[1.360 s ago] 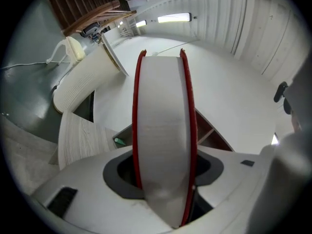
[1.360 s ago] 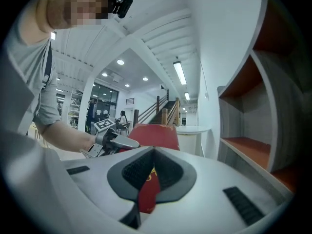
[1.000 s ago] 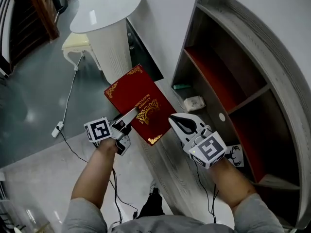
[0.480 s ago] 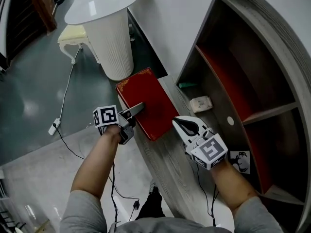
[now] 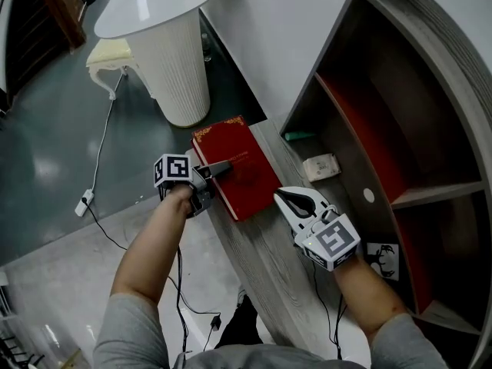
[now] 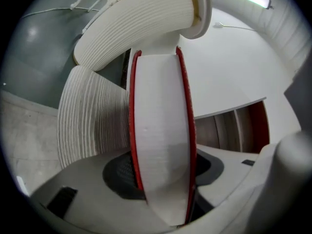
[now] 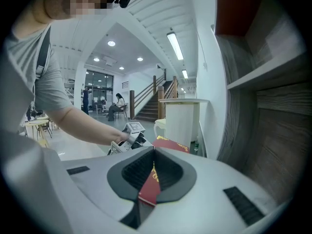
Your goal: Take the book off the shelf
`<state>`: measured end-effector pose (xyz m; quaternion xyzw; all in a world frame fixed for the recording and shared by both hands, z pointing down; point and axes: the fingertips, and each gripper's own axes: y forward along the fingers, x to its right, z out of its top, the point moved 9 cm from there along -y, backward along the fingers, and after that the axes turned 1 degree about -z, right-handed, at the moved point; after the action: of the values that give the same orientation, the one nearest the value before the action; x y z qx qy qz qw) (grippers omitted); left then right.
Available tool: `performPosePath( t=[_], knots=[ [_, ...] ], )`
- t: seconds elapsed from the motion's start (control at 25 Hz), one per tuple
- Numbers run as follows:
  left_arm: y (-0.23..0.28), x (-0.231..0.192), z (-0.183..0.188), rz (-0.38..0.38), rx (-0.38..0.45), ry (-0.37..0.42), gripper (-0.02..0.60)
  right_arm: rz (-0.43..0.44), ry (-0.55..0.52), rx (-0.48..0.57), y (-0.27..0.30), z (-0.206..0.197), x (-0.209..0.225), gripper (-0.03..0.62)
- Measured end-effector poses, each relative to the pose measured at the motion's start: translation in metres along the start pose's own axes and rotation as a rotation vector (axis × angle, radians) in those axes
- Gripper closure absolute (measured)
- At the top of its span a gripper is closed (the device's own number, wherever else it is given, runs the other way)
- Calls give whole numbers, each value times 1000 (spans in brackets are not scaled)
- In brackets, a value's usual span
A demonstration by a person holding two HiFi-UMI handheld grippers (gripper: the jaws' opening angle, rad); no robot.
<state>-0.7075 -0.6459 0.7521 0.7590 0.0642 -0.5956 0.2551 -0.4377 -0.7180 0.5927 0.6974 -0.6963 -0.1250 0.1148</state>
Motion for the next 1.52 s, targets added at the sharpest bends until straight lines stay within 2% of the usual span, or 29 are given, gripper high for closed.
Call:
performPosePath(
  t=[0.12,0.2,0.44,0.6,0.68,0.76,0.84,0.88,1.04,1.12,1.2,1.24,1.4,1.52],
  knots=[
    [7,-5,3,39,-17,-32,324,-3,2,-4,0,0,3,569],
    [11,-5,5,71,-26,-26,316,-6,2,-12,0,0,3,569],
    [15,-4,9,211,-16,75,261,-1,-1,-19,2,-2,-2,569],
    [14,-4,7,370,42,236,195,-3,-1,-25,1,-5,-3,569],
    [14,1,7,484,70,367,185,-4,-8,-32,2,-4,-5,569],
    [15,11,4,591,89,532,183,-2,-14,-32,3,-2,-7,569],
    [18,18,2,644,103,640,183,1,-18,-29,2,-1,-9,569],
    [19,19,1,645,109,651,183,1,-17,-29,2,-1,-9,569],
    [14,15,1,587,140,599,184,-3,-10,-26,-2,0,-10,569],
    [9,16,-1,573,170,605,187,-6,-10,-23,-4,2,-11,569],
    [3,19,-2,555,205,611,244,-8,-13,-18,-7,5,-12,569],
    [0,22,-3,543,222,615,244,-9,-14,-15,-8,7,-12,569],
    [-20,40,-11,495,291,660,275,-20,-8,3,-19,16,-13,569],
    [-40,63,-26,419,351,713,305,-33,-10,11,-32,22,-15,569]
  ],
)
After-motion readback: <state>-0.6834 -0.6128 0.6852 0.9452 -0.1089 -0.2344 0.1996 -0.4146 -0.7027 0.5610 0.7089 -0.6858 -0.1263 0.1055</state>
